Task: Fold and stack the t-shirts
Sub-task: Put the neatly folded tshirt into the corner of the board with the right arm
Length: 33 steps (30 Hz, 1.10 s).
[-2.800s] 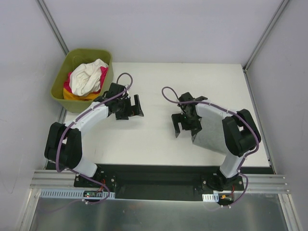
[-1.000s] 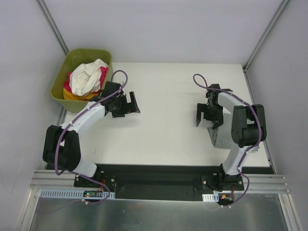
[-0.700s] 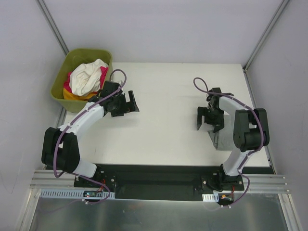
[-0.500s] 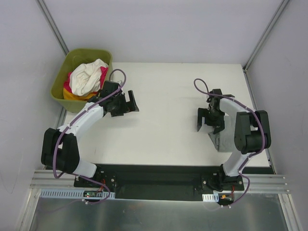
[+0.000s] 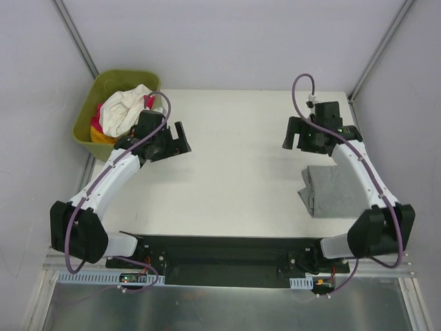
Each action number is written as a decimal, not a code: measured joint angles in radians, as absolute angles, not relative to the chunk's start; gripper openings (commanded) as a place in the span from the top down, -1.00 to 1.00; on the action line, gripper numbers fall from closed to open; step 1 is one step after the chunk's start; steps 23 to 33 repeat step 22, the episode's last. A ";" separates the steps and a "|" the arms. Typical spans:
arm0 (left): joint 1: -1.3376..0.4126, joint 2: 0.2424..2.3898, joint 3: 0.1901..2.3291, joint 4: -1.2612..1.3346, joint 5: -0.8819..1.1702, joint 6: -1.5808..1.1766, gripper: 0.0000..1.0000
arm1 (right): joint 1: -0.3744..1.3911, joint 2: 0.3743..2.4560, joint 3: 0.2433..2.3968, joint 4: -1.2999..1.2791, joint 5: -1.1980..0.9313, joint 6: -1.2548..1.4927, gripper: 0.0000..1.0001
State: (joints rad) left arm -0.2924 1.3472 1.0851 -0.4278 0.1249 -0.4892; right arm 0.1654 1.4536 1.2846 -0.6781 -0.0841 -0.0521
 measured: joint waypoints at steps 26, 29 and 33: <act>-0.292 1.140 1.131 -0.592 -0.166 -0.561 -0.99 | 0.157 0.944 0.868 -0.368 -0.014 0.043 -0.93; -0.292 1.140 1.131 -0.592 -0.166 -0.561 -0.99 | 0.157 0.944 0.868 -0.368 -0.014 0.043 -0.93; -0.292 1.140 1.131 -0.592 -0.166 -0.561 -0.99 | 0.157 0.944 0.868 -0.368 -0.014 0.043 -0.93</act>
